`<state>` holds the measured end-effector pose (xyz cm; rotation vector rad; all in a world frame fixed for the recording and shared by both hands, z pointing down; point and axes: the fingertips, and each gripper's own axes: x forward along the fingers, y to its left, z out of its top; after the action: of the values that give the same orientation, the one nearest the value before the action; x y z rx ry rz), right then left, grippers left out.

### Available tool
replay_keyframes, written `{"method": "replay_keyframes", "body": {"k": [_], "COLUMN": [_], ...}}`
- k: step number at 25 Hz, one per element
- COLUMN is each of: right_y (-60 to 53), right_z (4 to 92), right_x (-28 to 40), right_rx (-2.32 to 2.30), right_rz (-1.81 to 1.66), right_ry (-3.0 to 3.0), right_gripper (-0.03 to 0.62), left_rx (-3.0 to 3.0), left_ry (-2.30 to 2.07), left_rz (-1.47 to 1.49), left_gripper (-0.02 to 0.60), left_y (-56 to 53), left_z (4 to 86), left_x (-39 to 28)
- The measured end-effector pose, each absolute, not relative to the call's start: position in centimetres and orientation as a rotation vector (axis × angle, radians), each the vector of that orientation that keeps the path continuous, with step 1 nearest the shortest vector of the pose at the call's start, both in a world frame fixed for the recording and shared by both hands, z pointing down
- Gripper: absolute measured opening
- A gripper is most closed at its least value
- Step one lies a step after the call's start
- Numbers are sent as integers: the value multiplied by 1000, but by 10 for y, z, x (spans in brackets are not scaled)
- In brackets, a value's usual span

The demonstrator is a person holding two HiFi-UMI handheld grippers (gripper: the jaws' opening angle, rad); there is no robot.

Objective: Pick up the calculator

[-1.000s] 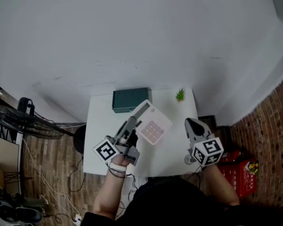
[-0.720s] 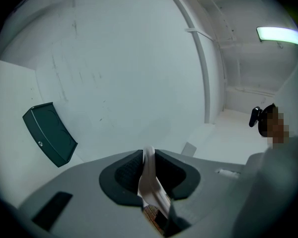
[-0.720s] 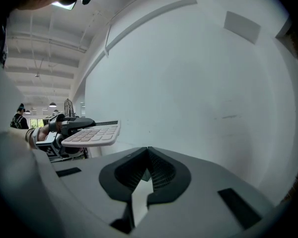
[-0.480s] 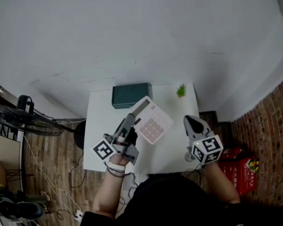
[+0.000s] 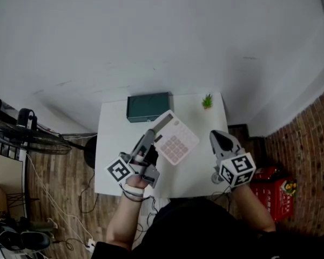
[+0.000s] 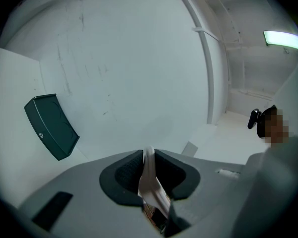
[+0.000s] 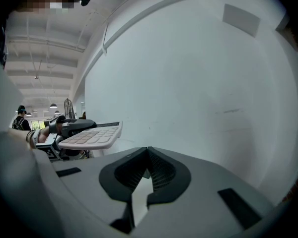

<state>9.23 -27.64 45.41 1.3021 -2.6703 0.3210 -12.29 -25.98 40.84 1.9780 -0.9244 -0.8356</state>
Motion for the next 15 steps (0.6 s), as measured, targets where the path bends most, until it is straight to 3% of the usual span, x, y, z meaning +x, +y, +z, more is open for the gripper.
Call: {"method": "replay_keyframes", "body": {"k": [15], "right_y": [-282], "right_z": [456], "right_x": [92], "right_rx": [1294], "right_rz": [303], "right_ry": [-2686], "right_gripper": [5], "left_rx": [1962], "left_ry": [-931], "left_rz": [-829], "left_gripper": [63], "left_y": [-261], "left_z": [419], "left_x": [-125]}}
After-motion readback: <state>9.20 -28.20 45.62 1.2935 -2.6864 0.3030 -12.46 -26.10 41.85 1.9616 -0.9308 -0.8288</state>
